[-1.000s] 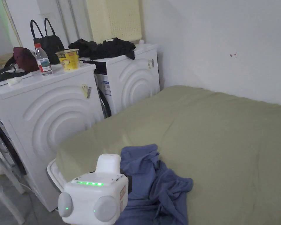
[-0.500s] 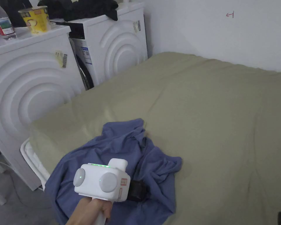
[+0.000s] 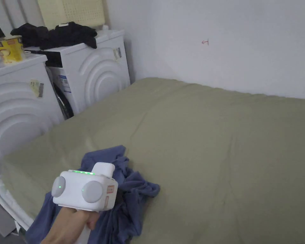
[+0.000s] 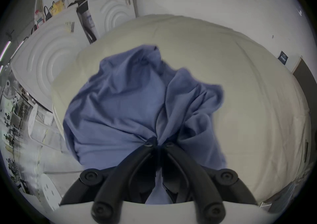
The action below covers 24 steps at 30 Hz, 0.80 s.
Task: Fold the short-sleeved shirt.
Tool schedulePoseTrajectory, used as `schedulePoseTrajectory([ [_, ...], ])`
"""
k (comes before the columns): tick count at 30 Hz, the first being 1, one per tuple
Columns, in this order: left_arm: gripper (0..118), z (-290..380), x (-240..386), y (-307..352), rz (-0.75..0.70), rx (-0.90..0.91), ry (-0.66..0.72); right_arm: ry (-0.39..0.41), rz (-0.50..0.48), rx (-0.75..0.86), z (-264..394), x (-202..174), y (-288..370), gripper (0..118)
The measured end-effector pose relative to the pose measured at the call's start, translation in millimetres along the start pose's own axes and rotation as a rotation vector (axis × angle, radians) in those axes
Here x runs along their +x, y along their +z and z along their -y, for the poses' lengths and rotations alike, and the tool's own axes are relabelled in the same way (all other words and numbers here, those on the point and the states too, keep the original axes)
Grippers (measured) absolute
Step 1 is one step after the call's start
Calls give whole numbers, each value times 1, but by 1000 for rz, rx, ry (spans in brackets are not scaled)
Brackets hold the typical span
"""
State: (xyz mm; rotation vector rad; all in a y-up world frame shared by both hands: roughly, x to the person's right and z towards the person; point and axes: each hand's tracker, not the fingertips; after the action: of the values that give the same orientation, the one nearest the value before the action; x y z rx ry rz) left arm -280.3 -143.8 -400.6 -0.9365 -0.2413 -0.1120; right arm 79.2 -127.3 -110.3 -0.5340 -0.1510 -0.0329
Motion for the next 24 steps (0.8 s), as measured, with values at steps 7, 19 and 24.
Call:
schedulePoseTrajectory([
  [7,1,-73,130,61,155,174,-183,-106,136,44,18,53,56,0],
  [19,1,-71,417,52,592,151,-448,-225,337,25,50,133,108,0],
  [24,1,-15,494,-29,542,-29,-526,-245,353,-37,68,148,96,0],
])
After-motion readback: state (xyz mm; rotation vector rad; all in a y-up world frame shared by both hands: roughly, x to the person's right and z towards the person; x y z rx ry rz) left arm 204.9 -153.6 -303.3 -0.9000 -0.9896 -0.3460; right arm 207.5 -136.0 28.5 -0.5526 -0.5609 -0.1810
